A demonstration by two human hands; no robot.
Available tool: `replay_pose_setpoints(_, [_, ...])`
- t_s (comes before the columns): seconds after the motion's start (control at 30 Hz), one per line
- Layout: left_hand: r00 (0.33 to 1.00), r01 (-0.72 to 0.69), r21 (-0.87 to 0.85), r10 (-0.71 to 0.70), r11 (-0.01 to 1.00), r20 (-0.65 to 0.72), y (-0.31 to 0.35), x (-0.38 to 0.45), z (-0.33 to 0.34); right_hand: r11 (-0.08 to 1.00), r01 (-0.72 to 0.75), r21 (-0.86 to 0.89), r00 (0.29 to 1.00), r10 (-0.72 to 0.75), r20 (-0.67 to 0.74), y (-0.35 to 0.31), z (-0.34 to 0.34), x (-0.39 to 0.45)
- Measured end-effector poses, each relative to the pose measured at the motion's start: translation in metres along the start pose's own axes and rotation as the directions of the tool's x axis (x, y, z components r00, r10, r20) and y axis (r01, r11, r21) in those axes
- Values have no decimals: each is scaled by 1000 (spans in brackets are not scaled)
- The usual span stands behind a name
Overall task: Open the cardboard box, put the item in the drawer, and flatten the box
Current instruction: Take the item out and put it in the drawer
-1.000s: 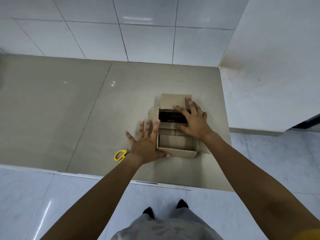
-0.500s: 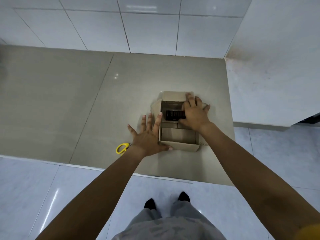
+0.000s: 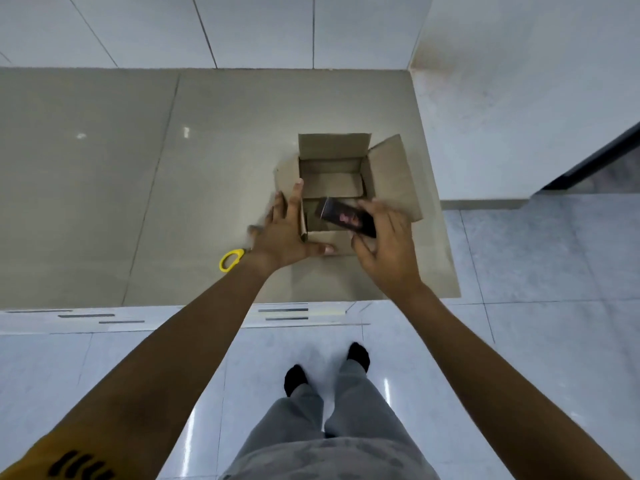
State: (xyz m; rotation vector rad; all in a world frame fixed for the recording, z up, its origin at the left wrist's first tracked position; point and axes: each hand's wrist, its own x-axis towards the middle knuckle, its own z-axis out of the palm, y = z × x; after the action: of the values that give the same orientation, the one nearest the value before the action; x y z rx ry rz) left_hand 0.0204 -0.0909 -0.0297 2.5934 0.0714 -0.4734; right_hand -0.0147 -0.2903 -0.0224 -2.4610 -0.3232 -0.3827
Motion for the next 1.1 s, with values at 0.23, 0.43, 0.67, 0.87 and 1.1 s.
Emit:
replay_pose_setpoints(0.23, [995,-61,-93,53,994,-88,-14,-14,-3,979,-4,-202,994,27,109,7,15,-77])
replay_pose_setpoints(0.43, [856,-178,-663,-218,727,-469,-34,-77,14,968,3,-252,992,28,120,12,30,-73])
replay_pose_setpoints(0.67, [812,160,-899,-463,-408,355,-39,-136,74,973,-10,-231,989,43,140,22,42,-72])
replay_pose_setpoints(0.87, [776,145,-615,-296,-775,556,-55,-116,145,983,27,-183,999,-19,44,35,53,-79])
replay_pose_setpoints(1.1, [827,132,-599,-246,-790,506,-77,-78,180,974,81,-211,997,-81,7,42,61,-79])
